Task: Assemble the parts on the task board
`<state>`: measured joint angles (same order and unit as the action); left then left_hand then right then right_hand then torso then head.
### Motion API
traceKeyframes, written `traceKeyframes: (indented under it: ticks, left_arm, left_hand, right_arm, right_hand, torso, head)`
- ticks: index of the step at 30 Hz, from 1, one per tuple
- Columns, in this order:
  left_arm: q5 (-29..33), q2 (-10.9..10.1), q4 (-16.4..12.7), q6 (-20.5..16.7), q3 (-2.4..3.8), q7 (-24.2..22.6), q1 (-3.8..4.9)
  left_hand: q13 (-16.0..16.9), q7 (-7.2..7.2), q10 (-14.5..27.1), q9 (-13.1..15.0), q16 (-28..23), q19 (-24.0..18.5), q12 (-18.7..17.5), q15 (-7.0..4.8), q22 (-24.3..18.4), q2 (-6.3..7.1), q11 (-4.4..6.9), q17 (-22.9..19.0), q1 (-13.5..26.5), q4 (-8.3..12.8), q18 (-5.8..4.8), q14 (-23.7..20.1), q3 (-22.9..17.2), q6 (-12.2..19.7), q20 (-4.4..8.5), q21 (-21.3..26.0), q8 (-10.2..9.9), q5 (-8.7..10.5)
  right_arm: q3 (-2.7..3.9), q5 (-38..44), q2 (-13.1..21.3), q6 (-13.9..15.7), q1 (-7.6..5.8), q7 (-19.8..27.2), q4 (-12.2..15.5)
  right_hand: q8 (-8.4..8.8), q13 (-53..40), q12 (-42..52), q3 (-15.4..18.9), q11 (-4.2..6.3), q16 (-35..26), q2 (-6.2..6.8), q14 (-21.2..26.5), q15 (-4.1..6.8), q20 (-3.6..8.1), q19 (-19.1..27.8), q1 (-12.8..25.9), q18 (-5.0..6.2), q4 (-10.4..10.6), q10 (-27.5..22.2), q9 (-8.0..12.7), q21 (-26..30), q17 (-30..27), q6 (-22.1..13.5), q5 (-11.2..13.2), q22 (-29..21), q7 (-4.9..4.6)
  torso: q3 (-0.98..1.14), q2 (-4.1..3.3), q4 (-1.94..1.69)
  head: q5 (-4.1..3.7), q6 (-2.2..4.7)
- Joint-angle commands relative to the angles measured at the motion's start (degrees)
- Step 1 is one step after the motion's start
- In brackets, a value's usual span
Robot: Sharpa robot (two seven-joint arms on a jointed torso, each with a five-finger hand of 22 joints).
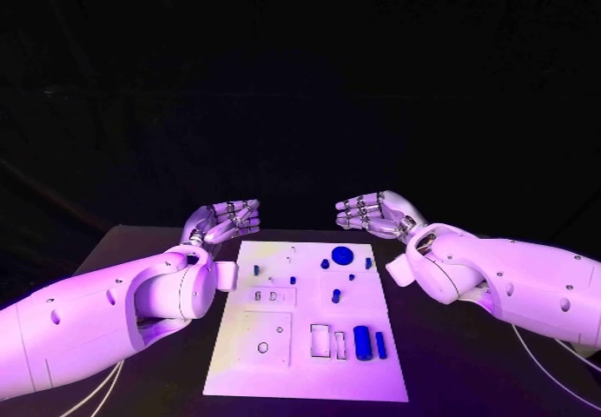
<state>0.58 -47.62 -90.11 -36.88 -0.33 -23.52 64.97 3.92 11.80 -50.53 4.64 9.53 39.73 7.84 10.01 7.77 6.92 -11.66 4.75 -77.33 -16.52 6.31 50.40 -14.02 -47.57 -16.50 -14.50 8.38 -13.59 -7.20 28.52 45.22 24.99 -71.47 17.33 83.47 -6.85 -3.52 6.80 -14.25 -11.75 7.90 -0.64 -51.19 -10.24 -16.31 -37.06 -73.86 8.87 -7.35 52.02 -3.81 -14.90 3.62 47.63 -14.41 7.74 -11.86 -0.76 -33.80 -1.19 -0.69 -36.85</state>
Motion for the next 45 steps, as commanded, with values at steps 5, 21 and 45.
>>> traceKeyframes:
  ticks: [5, 21, 45]
  left_arm:
    - [0.95, -2.39, -3.6, 1.95, 0.08, -1.99, 0.8]
    - [0.98, -6.32, -10.51, 6.81, 0.79, 0.46, 2.78]
    - [0.95, -9.16, -15.32, 8.05, 0.92, 1.36, 5.19]
  left_hand:
    - [-0.05, 0.92, -5.18, -0.52, 0.36, 2.72, -0.17, -1.52, 0.78, -0.38, 1.31, 0.55, -1.01, 0.27, 2.78, 5.67, -0.5, -4.04, 0.04, -2.48, -0.16, 0.34]
    - [-0.09, 0.66, -7.26, -0.83, 0.04, 6.33, -1.69, -2.13, 2.44, 0.61, 1.71, 1.3, -3.07, 1.32, 4.15, 8.28, -0.68, -5.58, 0.56, -6.36, -1.29, 0.38]
    - [-0.12, 0.84, -7.11, -0.86, -0.43, 6.28, -2.13, -1.96, 2.58, 0.63, 1.55, 1.25, -3.21, 1.32, 4.12, 7.87, -0.62, -5.45, 0.6, -6.66, -1.65, 0.38]
  right_arm:
    - [0.3, 19.8, 0.24, -2.08, -0.93, -6.07, -0.78]
    - [0.6, 56.89, -0.73, -9.55, -4.27, -22.96, -0.48]
    - [0.62, 68.1, -3.43, -14.34, -5.08, -28.21, -0.31]
  right_hand:
    - [0.86, -0.15, -1.41, -2.47, 2.53, 0.92, 2.23, -13.07, 3.37, 2.48, -9.8, -0.11, 1.77, -1.6, 10.13, 0.02, -5.09, 0.51, 8.62, -0.84, 1.45, -0.68]
    - [1.01, -1.31, -2.24, 1.64, 6.81, 11.53, 6.93, -33.78, 9.93, 9.65, -25.88, 1.07, 1.63, -0.76, 16.83, -0.32, -17.86, 10.24, 13.45, -7.77, 7.94, 3.28]
    - [2.11, -3.75, -2.82, 1.89, 7.34, 43.14, 8.07, -33.69, 10.71, 10.82, -29.71, -0.32, 0.29, 3.31, 14.62, -0.87, -35.68, 42.13, 14.92, -11.23, 26.19, 4.24]
  torso:
    - [-0.23, -2.21, -0.25]
    - [-0.56, -6.72, -1.6]
    - [-1.38, -9.66, -3.31]
  head:
    - [-0.65, 0.49]
    - [-2.67, 1.16]
    - [-3.52, 1.45]
